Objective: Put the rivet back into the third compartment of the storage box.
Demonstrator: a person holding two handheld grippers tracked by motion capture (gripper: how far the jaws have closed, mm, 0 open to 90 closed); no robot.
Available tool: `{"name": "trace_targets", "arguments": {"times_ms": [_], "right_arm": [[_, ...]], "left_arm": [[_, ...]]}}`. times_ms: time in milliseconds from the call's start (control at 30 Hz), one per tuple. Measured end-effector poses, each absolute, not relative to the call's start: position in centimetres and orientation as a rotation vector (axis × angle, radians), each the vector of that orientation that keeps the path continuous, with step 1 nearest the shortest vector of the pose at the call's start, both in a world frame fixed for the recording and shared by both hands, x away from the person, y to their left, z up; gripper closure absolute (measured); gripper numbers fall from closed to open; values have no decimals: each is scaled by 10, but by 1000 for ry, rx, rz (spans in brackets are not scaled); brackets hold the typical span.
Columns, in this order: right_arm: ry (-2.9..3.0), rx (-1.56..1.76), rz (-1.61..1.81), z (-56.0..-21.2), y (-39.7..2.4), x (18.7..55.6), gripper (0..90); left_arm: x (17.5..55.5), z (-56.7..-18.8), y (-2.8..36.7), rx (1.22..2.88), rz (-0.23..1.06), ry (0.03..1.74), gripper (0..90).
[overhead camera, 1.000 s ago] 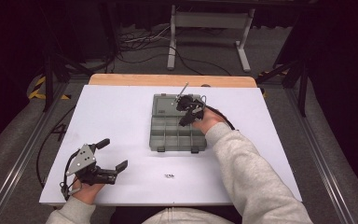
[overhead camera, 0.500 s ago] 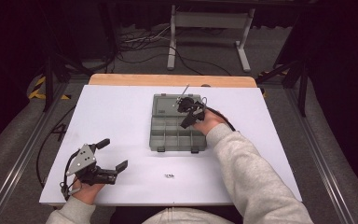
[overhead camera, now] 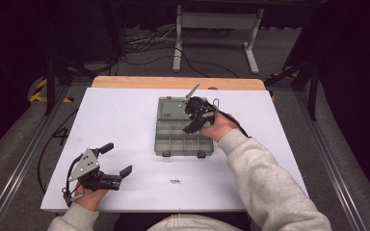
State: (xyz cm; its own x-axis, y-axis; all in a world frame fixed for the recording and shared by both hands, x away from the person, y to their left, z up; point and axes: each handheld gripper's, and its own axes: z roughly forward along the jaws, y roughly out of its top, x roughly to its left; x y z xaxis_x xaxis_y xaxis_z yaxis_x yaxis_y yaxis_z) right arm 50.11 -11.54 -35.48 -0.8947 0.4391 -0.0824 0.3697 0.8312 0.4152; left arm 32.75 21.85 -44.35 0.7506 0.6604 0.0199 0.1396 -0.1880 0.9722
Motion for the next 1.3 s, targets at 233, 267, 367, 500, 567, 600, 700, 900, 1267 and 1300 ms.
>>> {"name": "trace_targets", "arguments": {"times_ms": [233,267,367,500,567,600,700,900,1267,1300], "right_arm": [[2829,548,620,-338,-110,474,290],[2827,532,623,-335,-109,470,285],[2825,486,638,-330,-106,458,261],[2827,445,644,-325,-102,443,224],[2823,427,650,-324,-100,436,206],[2826,408,649,-324,-99,433,199],[2827,368,647,-324,-97,424,185],[2831,302,647,-325,-94,409,180],[2889,232,630,-345,-87,389,195],[2895,226,620,-349,-86,387,196]], "left_arm": [[328,-444,218,1725,529,635,4],[328,-444,218,1724,529,635,5],[328,-444,218,1727,529,634,5],[327,-443,218,1727,529,634,4],[327,-443,218,1728,528,633,5],[328,-444,218,1724,530,633,5],[328,-444,218,1726,530,633,4],[328,-444,218,1727,531,635,5],[327,-443,218,1729,529,634,5],[327,-443,218,1729,529,634,5]]}}
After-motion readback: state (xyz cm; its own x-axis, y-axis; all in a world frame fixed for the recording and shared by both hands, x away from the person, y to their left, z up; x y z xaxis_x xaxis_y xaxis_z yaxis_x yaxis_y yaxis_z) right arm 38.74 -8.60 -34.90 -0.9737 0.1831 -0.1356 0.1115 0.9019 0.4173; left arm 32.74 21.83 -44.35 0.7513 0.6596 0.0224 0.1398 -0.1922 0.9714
